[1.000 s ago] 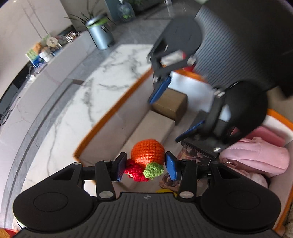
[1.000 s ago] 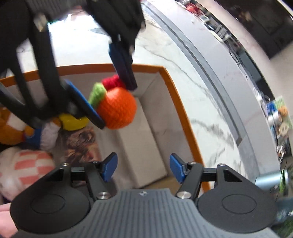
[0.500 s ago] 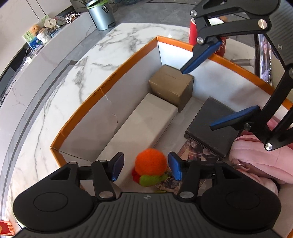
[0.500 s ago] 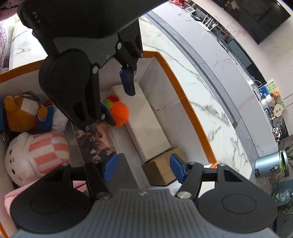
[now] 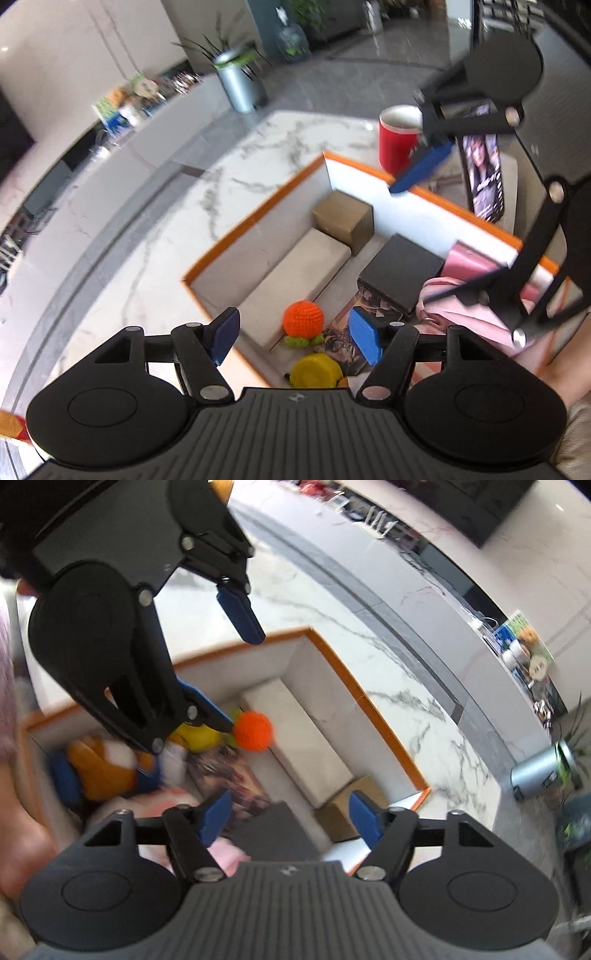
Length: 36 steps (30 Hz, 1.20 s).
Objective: Organize objects
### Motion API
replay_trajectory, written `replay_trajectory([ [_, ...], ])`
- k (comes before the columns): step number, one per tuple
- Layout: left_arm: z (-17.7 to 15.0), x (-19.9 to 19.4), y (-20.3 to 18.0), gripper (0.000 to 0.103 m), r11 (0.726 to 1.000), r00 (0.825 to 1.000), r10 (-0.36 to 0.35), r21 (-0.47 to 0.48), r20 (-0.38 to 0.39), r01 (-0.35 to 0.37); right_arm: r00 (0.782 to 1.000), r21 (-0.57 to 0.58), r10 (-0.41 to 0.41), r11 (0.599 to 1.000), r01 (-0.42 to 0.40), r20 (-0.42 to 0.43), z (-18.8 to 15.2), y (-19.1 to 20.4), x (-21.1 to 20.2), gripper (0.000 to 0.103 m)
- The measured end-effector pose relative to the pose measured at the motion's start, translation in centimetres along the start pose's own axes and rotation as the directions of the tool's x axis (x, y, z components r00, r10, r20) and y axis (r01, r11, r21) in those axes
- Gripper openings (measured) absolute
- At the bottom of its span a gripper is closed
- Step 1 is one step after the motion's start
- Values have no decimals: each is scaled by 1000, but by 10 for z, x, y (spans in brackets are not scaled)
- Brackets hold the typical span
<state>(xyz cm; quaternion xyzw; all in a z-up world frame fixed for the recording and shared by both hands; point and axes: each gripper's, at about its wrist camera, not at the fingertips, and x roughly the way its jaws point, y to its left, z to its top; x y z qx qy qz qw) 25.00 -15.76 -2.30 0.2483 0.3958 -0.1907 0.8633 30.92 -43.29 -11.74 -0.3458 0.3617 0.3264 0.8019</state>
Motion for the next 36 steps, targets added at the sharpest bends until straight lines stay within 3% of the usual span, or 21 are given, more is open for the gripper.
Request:
replay_trajectory([
  [5, -12, -51, -6, 78, 993, 992, 93, -74, 83, -87, 1000, 152, 8, 988, -11, 25, 3, 26, -36, 74],
  [7, -18, -69, -7, 78, 986, 986, 115, -138, 119, -98, 999, 214, 22, 976, -29, 38, 0, 32, -48, 75],
  [11, -32, -102, -7, 80, 958, 969, 156, -267, 193, -101, 999, 348, -24, 938, 9, 38, -9, 41, -70, 83],
  [15, -48, -126, -13, 85, 905, 946, 257, -394, 198, -164, 993, 432, -101, 900, 64, 63, -22, 55, -91, 89],
  [20, -71, -137, -24, 90, 818, 899, 394, -520, 193, -247, 983, 550, -148, 832, 66, 105, -36, 75, -105, 97],
  [24, -94, -141, -30, 91, 764, 872, 453, -583, 183, -275, 977, 617, -167, 785, 51, 133, -43, 89, -110, 100],
  [30, -130, -149, -34, 94, 681, 847, 509, -673, 151, -289, 962, 654, -234, 751, 90, 137, -46, 109, -111, 101],
  [33, -139, -150, -38, 95, 637, 824, 559, -683, 91, -357, 947, 674, -292, 728, 129, 135, -49, 118, -112, 102],
  [34, -140, -150, -40, 95, 634, 815, 572, -679, 90, -370, 942, 680, -308, 720, 137, 137, -50, 121, -112, 102],
  [36, -144, -150, -44, 95, 647, 814, 573, -663, 98, -376, 932, 693, -336, 705, 152, 137, -52, 127, -110, 102],
])
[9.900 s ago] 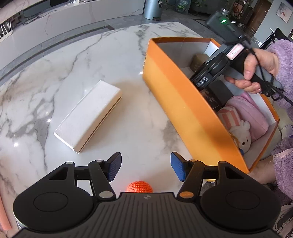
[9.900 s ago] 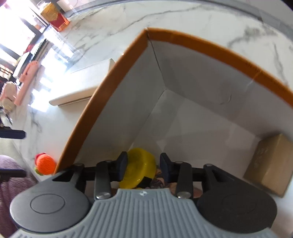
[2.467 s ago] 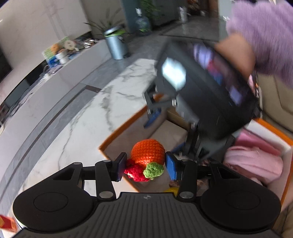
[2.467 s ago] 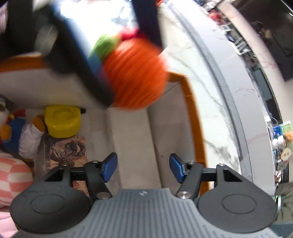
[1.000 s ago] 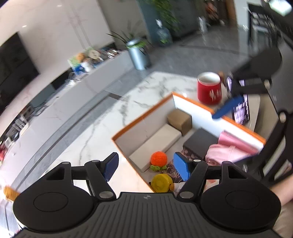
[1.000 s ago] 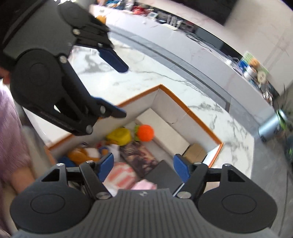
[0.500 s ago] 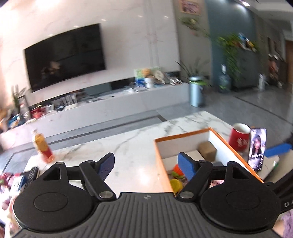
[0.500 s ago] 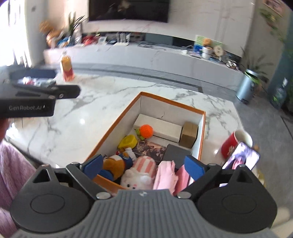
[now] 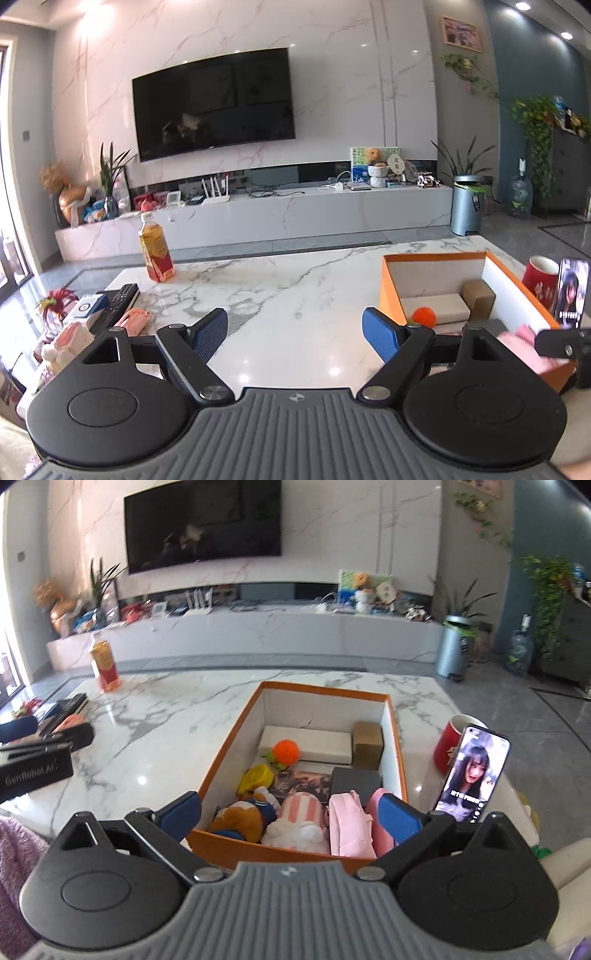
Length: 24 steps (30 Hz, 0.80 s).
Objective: Organize objects
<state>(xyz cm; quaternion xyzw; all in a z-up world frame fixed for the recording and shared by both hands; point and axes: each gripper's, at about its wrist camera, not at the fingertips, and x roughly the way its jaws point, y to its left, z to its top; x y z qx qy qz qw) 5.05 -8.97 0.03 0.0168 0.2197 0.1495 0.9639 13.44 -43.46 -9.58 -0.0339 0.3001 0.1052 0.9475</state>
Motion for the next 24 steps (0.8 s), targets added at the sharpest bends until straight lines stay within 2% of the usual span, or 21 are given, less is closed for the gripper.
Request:
replay_trajectory([
  [5, -13, 2, -5, 95, 1000, 1000, -5, -2, -21, 5, 998, 20, -36, 999, 35, 42, -15, 7, 5, 102],
  [16, -49, 23, -23, 95, 999, 983, -39, 3, -180, 40, 999, -7, -24, 1000, 24, -43, -41, 14, 39, 102],
  [21, -60, 27, -25, 95, 998, 975, -59, 17, -216, 64, 998, 35, -20, 999, 22, -61, -45, 13, 47, 102],
  [24, -59, 26, -24, 95, 998, 976, -57, 16, -210, 61, 998, 23, -34, 999, 35, -56, -45, 15, 46, 102],
])
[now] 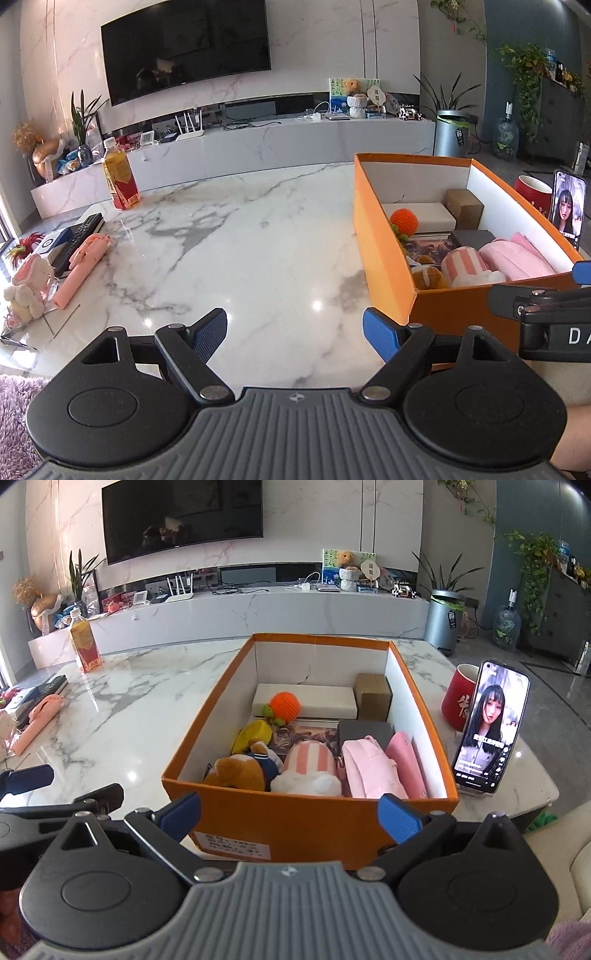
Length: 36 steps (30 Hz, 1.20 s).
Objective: Organize objects
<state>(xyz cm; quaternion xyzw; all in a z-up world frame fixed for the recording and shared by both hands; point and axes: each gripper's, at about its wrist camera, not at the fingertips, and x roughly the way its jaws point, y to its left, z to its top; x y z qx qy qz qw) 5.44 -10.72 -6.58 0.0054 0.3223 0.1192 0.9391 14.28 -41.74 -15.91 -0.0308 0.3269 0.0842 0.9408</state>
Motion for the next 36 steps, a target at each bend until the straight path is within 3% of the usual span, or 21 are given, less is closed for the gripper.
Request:
replay_trajectory([
  [36, 5, -26, 4, 95, 1000, 998, 27, 14, 53, -27, 999, -65, -1, 998, 4, 46, 0, 18, -26, 102],
])
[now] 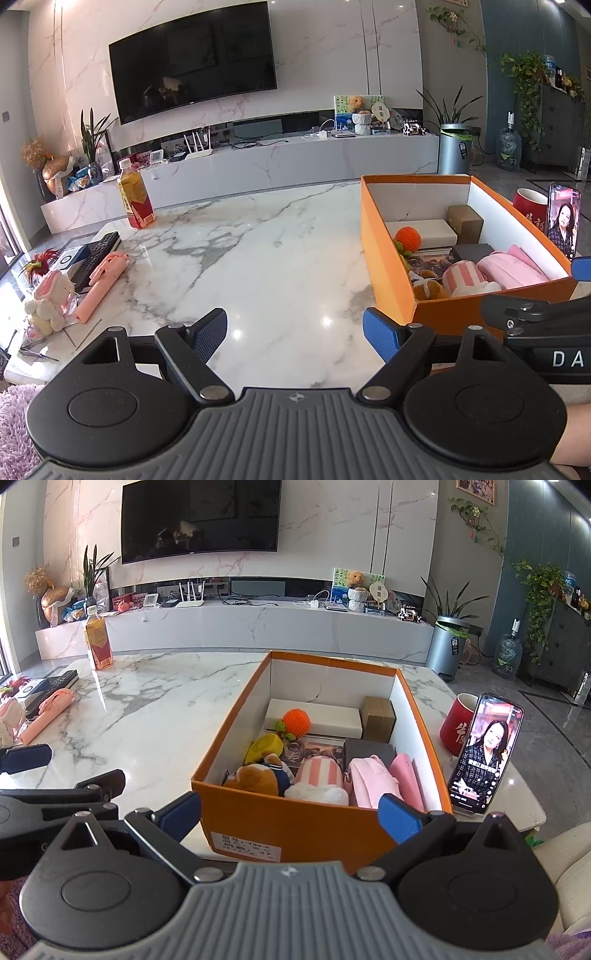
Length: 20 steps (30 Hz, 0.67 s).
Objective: Organize objects
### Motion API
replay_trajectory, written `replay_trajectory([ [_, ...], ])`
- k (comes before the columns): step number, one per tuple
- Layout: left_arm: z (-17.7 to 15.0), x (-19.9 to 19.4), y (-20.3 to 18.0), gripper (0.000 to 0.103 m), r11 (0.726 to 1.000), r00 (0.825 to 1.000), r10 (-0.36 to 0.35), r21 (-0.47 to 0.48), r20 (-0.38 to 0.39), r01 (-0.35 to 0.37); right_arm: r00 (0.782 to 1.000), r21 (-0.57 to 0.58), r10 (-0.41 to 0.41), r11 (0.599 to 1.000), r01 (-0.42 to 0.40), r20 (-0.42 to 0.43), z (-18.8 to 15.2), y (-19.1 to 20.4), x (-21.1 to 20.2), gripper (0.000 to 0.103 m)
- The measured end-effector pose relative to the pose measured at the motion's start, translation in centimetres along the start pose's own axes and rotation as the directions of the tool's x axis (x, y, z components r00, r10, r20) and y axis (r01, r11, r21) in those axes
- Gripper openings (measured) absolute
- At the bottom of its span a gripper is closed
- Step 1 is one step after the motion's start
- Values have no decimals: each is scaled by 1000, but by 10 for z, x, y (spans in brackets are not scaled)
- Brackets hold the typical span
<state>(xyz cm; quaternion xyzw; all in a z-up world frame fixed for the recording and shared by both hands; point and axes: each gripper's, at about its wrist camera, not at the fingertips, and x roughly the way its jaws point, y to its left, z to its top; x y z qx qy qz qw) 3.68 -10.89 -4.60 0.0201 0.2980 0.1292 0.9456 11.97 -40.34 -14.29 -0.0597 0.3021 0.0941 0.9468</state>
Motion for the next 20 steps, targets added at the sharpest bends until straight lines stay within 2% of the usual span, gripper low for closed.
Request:
replay_trajectory([
  [20, 0, -3, 3, 95, 1000, 1000, 4, -21, -10, -4, 1000, -7, 4, 1000, -4, -7, -1, 2, -2, 102],
])
